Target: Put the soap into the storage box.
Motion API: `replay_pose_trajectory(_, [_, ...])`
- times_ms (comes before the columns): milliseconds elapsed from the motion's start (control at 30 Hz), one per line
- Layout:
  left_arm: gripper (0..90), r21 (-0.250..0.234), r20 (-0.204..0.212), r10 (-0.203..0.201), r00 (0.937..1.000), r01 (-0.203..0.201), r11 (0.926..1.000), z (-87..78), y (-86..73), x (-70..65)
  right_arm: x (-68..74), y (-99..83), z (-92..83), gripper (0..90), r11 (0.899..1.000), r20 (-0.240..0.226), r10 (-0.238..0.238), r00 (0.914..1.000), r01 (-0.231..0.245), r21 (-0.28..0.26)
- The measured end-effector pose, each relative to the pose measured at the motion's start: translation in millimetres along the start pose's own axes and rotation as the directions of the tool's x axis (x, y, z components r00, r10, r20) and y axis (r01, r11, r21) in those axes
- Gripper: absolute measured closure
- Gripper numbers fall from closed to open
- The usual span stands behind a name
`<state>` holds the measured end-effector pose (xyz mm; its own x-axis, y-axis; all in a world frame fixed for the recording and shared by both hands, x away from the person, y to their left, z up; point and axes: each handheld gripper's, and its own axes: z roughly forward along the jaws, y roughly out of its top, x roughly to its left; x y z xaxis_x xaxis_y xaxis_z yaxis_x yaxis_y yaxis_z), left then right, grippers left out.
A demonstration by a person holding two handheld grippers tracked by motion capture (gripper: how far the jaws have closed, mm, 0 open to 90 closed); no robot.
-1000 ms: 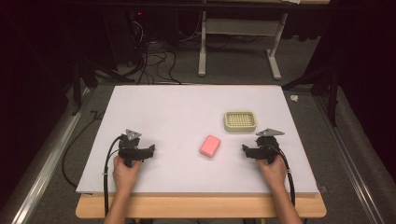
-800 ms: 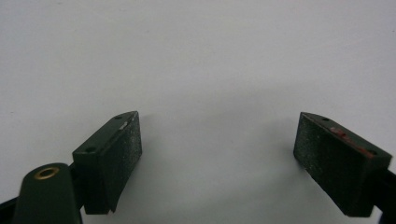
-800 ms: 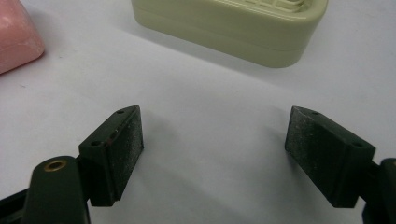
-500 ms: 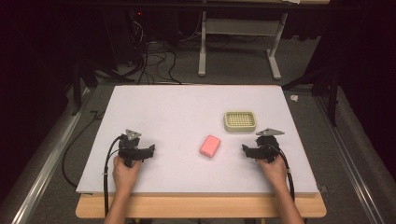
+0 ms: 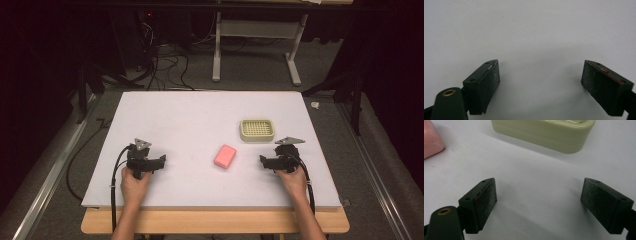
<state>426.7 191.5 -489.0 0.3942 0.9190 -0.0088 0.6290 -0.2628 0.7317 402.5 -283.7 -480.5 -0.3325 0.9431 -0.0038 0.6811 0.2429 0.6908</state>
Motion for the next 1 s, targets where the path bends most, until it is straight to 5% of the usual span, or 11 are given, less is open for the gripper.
replay_pose_trajectory(1000, [15.6, 0.000, 0.000, -0.001, 1.0000, 0.001, 1.0000, 0.1, 0.0, 0.1, 18.5, 11.8, -30.9, 12.3, 0.989, -0.112, -0.021, 0.9935, 0.004, -0.150])
